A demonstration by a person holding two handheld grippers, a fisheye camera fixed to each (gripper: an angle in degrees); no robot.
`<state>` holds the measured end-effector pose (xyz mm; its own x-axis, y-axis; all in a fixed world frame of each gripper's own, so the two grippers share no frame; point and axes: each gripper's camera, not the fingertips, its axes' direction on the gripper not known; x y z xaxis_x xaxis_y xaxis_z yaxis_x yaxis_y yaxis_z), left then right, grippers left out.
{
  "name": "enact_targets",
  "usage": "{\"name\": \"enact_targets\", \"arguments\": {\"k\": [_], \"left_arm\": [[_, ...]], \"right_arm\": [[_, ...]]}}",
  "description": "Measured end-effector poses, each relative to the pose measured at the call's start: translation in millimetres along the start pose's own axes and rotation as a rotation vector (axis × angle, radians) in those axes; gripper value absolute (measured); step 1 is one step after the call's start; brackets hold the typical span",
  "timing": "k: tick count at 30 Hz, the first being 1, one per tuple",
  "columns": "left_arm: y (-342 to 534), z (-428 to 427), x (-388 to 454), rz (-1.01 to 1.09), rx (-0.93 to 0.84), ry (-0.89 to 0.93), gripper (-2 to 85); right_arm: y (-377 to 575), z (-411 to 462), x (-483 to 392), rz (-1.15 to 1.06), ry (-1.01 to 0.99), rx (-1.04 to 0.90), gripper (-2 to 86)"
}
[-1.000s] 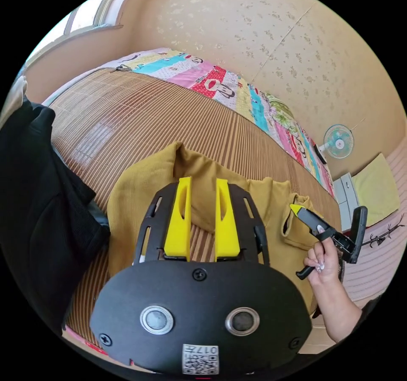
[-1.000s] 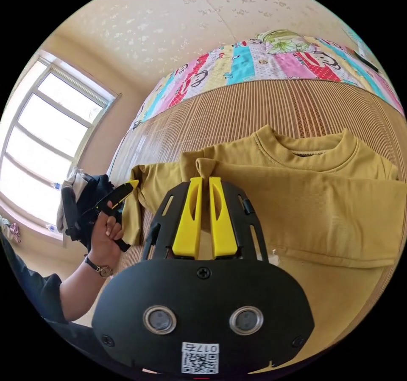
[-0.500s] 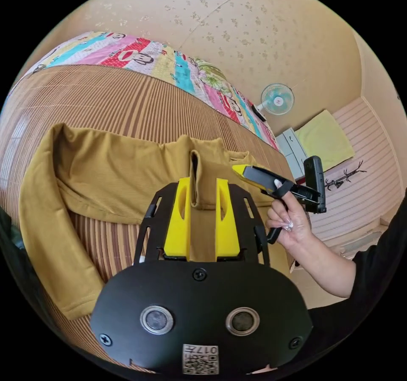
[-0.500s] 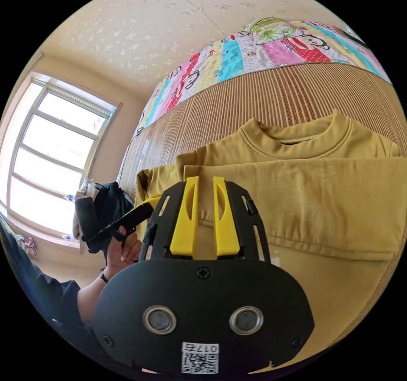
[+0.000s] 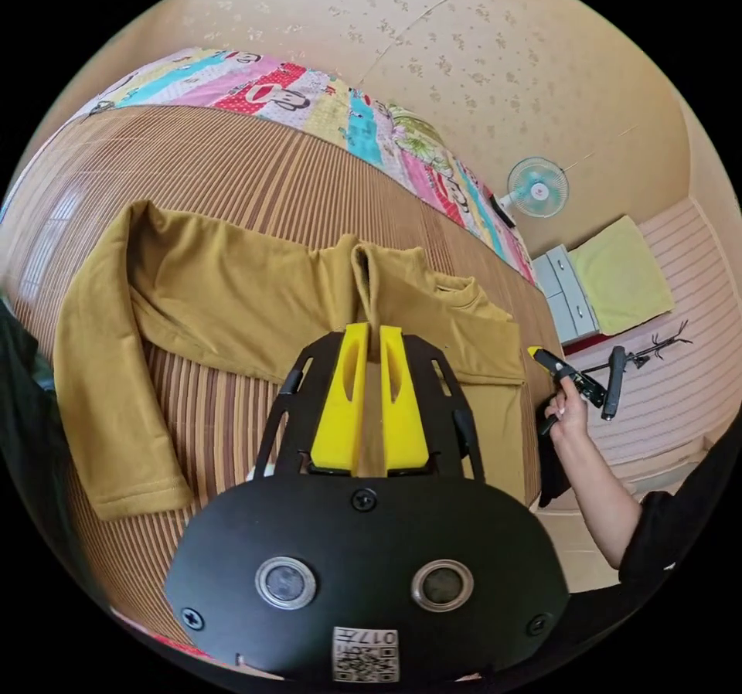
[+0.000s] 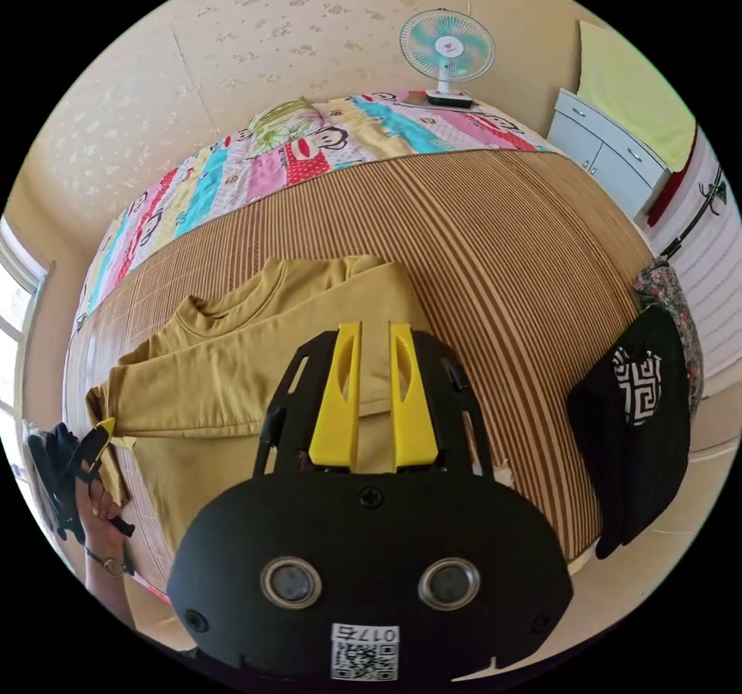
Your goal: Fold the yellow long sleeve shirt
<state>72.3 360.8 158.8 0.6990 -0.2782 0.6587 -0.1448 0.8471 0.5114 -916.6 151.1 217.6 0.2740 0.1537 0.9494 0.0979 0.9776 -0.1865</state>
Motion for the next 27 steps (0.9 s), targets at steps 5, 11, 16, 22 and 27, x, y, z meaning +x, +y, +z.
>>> {"name": "enact_targets", "arguments": {"k": [5,11,16,22,27], "left_arm": [[1.6,0.9,-10.3,-0.096,0.024,-0.018,5.4],[-29.7,-16.2,38.4,0.011,0.154,0.036,8.4],[-91.9,67.3,139.8,0.299,-0.078,0.408,8.6],[-134.0,187.1,264.9,0.520,-0.388,0.481,8.8],[-142.8,252.7,300.9,0.500,-0.501,0.421,9.4]], "right_arm": [[-1.2,-0.5,22.0,0.071,-0.057,0.004,6.8],[32.8,-12.7,76.8,0.198,-0.148,-0.024,7.1],[53.6,-3.4,110.4,0.236,-0.332,-0.034,7.8],[45.9,18.8,109.1,0.161,-0.469,-0.069,8.7],[37.1,28.3,115.9,0.157,-0.451,-0.101,4.6]]}}
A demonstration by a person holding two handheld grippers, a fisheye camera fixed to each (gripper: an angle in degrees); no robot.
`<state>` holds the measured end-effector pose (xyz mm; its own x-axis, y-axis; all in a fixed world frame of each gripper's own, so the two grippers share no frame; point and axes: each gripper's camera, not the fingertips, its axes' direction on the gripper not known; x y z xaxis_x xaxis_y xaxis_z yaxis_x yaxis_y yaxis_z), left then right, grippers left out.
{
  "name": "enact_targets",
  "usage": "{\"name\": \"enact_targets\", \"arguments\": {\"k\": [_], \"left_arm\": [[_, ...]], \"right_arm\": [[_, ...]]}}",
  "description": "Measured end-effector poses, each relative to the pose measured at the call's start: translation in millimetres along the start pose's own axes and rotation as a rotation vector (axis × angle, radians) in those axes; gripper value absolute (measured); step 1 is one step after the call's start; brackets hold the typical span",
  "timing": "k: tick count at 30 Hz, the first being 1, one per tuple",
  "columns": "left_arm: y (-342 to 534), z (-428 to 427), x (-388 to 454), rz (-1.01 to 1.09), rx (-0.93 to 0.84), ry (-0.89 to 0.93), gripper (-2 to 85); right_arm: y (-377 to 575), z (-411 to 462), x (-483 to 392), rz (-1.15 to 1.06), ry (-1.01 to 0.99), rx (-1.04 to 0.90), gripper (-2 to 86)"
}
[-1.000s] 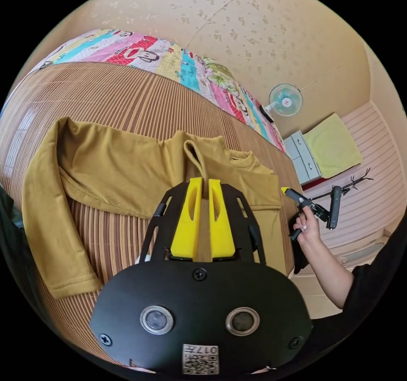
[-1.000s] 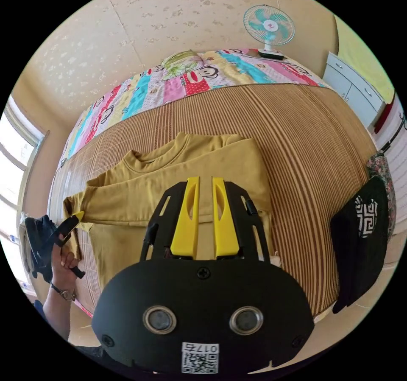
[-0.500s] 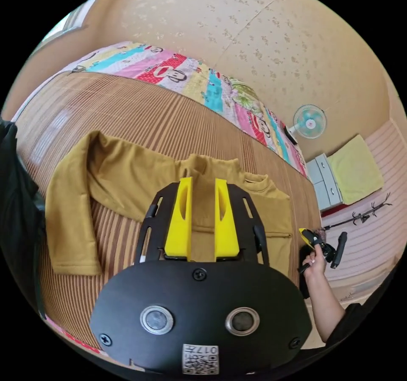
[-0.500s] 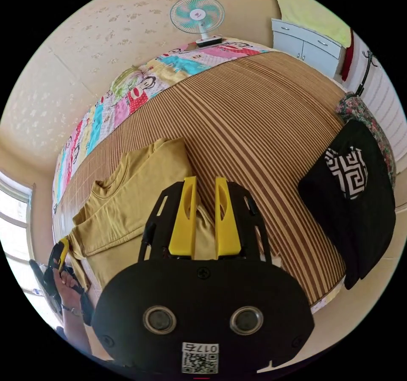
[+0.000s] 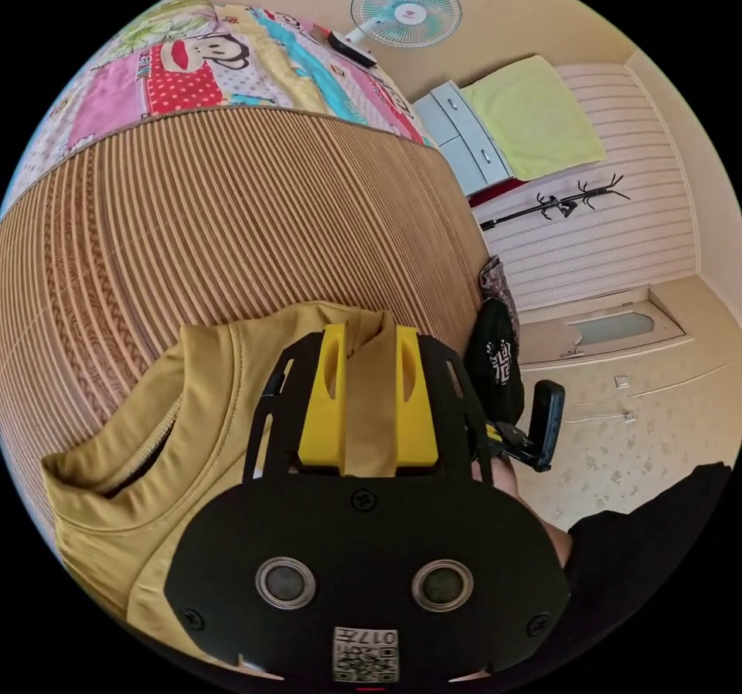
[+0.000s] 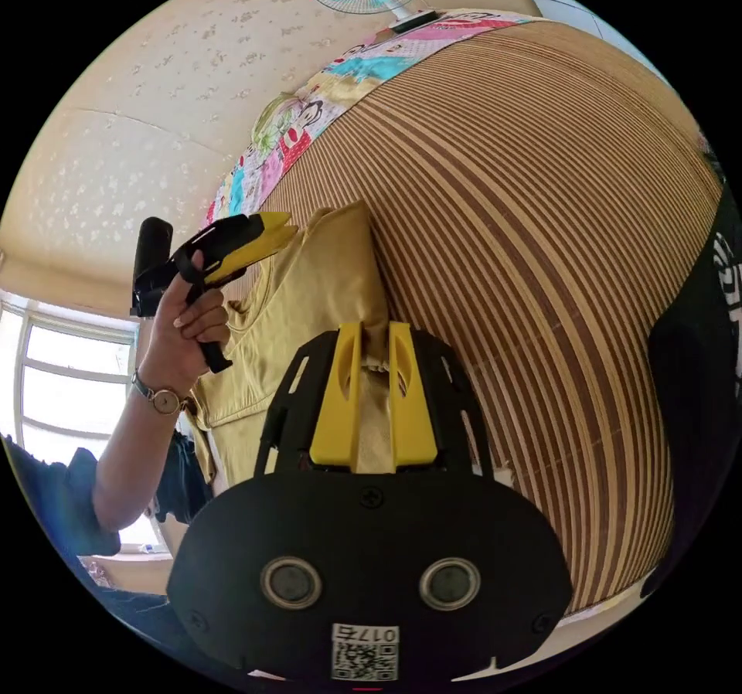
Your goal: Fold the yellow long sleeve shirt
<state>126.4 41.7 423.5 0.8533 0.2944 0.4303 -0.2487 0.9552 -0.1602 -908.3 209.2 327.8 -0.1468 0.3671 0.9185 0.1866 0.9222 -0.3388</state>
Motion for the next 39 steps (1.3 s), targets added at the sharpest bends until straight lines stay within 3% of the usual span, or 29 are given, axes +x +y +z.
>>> {"name": "enact_targets", "arguments": {"k": [5,11,15,20,22,27,33,39], "left_arm": [[-4.6,17.1,-14.0,-0.030,0.097,-0.051,5.0],[30.3,-8.7,-1.2,0.040,0.239,-0.005,9.0],[79.7,-56.4,4.5,0.046,0.282,-0.073,9.7],[164.5,-124.6,-6.7,-0.097,0.407,-0.298,10.0],[215.9,-159.3,-13.9,-0.246,0.473,-0.433,10.1],[303.8,-203.4,-21.6,-0.503,0.523,-0.568,11.5],[342.5,-185.2,-39.3,-0.584,0.464,-0.434,10.1],[345.9,-186.6,-54.9,-0.627,0.453,-0.319,5.3]], "right_arm": [[-0.3,-3.6,7.6,-0.017,0.177,0.037,2.1],[-5.3,-25.4,32.8,0.050,-0.032,0.112,2.9],[-6.2,-36.7,35.3,0.048,-0.022,0.106,3.7],[-10.9,-35.1,8.6,-0.057,0.030,0.094,4.2],[-14.9,-29.6,-9.0,-0.099,0.034,0.085,4.3],[-18.8,-2.8,-68.1,-0.186,-0.010,0.052,4.9],[-1.0,65.5,-175.0,-0.357,-0.226,-0.146,7.4],[25.7,152.0,-281.2,-0.506,-0.239,-0.371,9.0]]}}
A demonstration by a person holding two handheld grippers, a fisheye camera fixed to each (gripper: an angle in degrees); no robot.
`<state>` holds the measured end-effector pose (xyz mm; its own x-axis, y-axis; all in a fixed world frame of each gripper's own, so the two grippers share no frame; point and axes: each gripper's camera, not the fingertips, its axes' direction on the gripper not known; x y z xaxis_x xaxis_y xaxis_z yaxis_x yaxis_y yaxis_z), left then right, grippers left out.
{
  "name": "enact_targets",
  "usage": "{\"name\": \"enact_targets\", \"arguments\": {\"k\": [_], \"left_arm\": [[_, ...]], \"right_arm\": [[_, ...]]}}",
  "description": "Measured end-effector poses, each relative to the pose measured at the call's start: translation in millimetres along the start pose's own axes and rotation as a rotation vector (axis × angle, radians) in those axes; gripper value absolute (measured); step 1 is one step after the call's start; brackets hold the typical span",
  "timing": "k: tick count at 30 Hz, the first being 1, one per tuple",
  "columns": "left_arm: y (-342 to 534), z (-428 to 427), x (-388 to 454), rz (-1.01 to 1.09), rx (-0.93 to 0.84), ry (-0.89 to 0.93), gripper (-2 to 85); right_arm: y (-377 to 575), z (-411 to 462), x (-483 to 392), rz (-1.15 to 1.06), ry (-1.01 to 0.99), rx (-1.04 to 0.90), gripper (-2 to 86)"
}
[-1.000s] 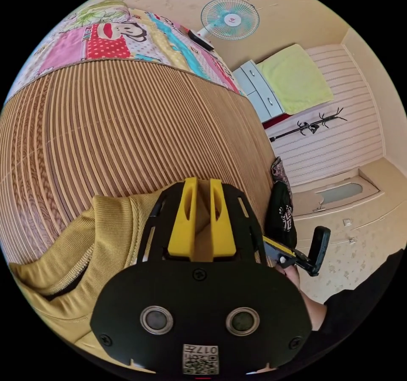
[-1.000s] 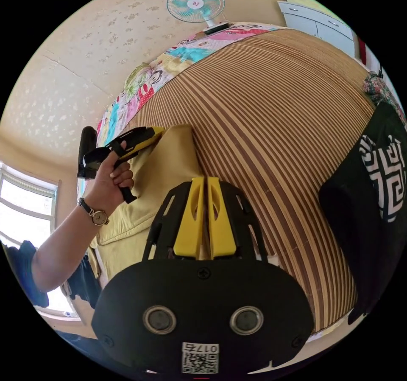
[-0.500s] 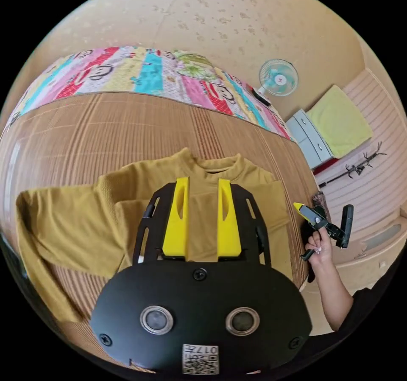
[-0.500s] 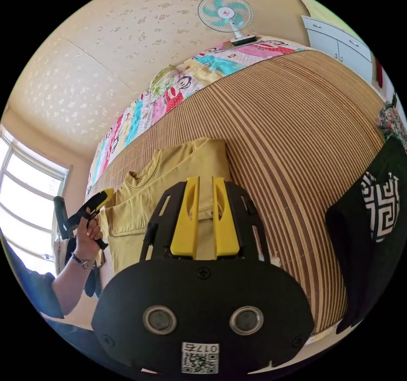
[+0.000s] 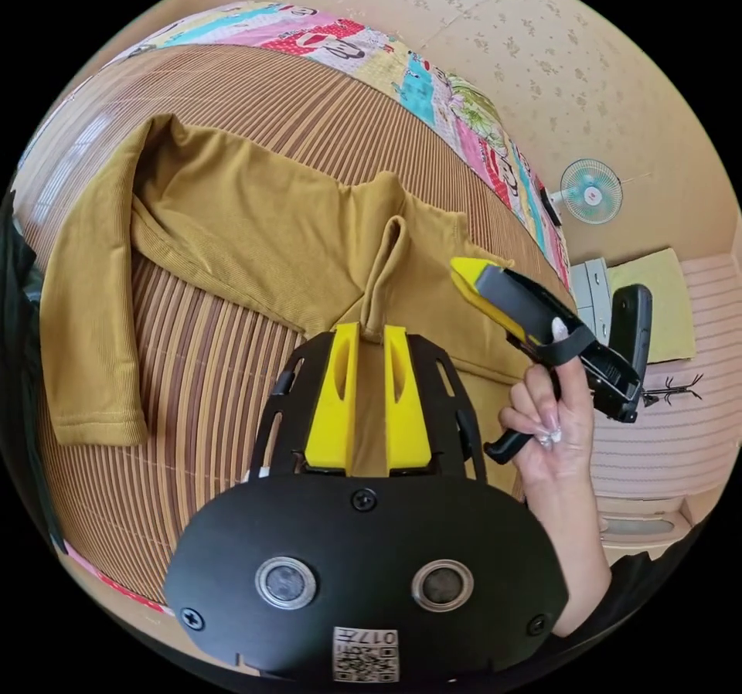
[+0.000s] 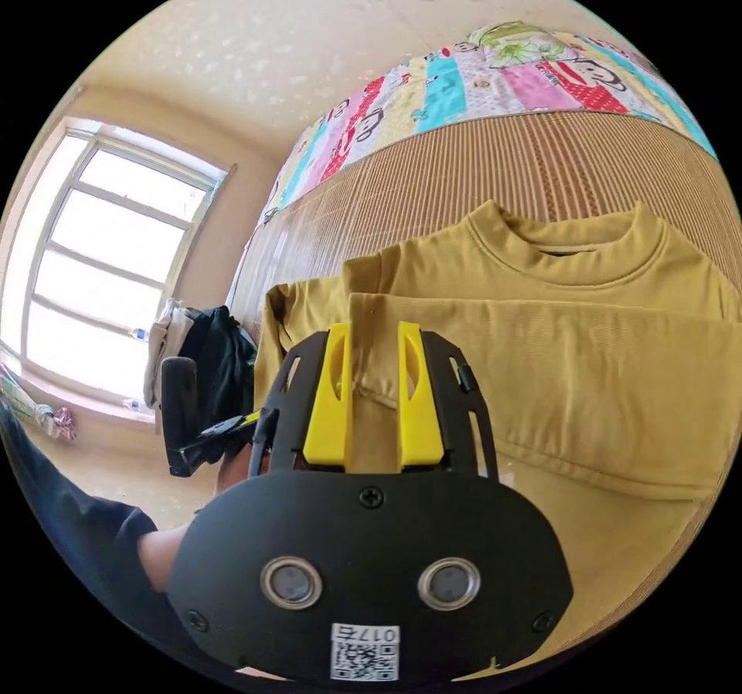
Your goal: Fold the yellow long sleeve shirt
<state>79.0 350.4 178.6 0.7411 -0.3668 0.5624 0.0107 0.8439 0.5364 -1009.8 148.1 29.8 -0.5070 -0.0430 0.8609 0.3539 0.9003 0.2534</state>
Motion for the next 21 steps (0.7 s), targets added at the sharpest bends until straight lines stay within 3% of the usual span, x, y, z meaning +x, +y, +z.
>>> {"name": "enact_targets", "arguments": {"k": [3,7,10,13,21], "left_arm": [[-4.7,-2.9,-5.3,-0.001,-0.021,0.026,4.7],[-5.3,-28.6,-9.0,0.050,0.039,0.066,4.5],[1.0,-60.7,-20.0,0.091,0.068,-0.015,6.5],[15.4,-103.4,-39.4,0.185,0.126,-0.114,9.5],[43.2,-86.7,-78.4,0.605,-0.199,-0.296,12.9]], "right_arm": [[-16.8,38.9,-12.8,0.001,0.093,-0.097,8.4],[-19.3,30.2,-25.4,0.045,0.119,-0.010,4.9],[-16.0,37.7,-29.8,0.031,0.205,-0.026,4.7],[-10.9,23.0,-27.4,0.040,0.161,-0.013,5.5],[32.9,1.7,-41.2,-0.041,0.230,-0.158,6.4]]}}
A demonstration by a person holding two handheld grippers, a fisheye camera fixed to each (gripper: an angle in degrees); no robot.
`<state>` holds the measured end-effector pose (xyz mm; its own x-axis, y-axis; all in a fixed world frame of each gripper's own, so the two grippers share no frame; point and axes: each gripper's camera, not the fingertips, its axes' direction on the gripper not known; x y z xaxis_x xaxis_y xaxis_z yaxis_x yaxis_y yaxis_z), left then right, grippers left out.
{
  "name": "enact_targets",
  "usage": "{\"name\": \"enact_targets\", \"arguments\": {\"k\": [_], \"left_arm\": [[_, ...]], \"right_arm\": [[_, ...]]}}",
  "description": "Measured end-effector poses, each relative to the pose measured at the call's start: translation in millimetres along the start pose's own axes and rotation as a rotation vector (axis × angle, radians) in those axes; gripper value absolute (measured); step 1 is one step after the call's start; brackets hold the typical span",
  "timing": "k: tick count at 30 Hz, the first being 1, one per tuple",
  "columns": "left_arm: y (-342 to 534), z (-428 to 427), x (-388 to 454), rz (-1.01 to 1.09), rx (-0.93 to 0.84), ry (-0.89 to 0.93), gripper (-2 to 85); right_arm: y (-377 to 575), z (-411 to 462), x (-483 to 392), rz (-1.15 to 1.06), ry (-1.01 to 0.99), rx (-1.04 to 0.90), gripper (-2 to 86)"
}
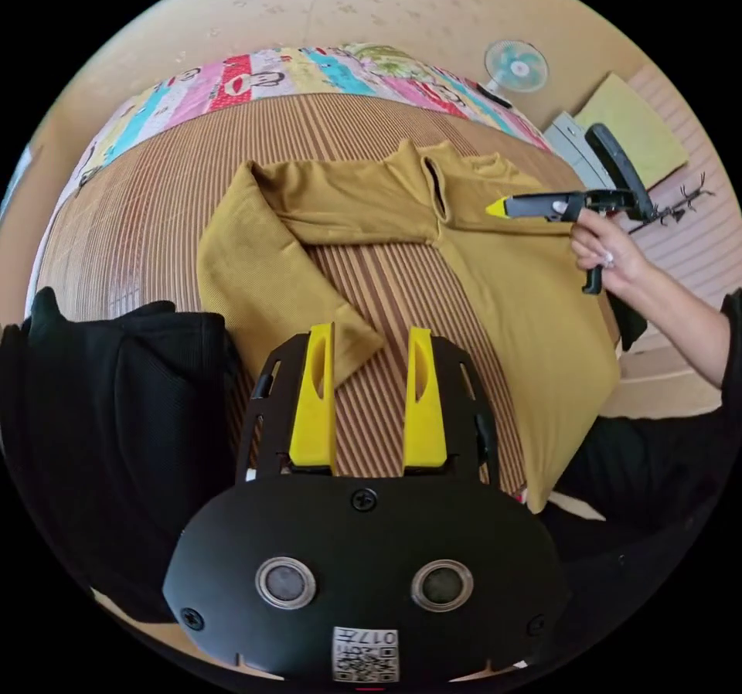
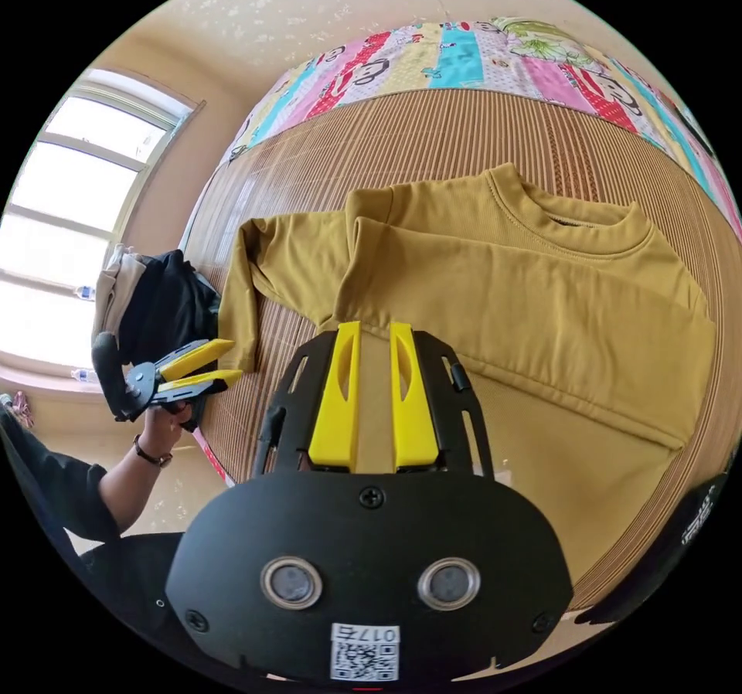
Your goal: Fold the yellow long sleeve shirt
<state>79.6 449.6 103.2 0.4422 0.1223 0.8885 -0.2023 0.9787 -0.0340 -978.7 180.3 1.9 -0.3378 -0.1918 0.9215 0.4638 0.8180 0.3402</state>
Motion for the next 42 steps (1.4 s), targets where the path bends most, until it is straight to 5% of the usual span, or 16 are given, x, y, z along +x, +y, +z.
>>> {"name": "enact_targets", "arguments": {"k": [5,13,25,35,42], "left_arm": [[4.5,-4.6,-3.1,-0.071,0.036,-0.093,6.4],[12.8,-125.9,-62.1,-0.426,0.381,0.513,4.4],[-62.4,-231.8,-42.1,-0.382,0.528,0.640,4.6],[-174.7,-188.5,61.6,-0.295,0.436,0.808,5.4],[-190.9,-109.2,177.6,-0.072,0.153,0.877,8.9]], "right_arm": [[25.6,5.6,-26.3,-0.045,-0.008,-0.057,6.5],[56.5,-16.6,-112.4,-0.323,-0.136,-0.049,9.7],[20.0,-138.7,-184.2,-0.583,-0.137,0.343,13.8],[55.3,-219.3,-58.9,-0.375,0.093,0.488,5.5],[106.5,-185.7,139.8,-0.108,0.338,0.208,5.7]]}}
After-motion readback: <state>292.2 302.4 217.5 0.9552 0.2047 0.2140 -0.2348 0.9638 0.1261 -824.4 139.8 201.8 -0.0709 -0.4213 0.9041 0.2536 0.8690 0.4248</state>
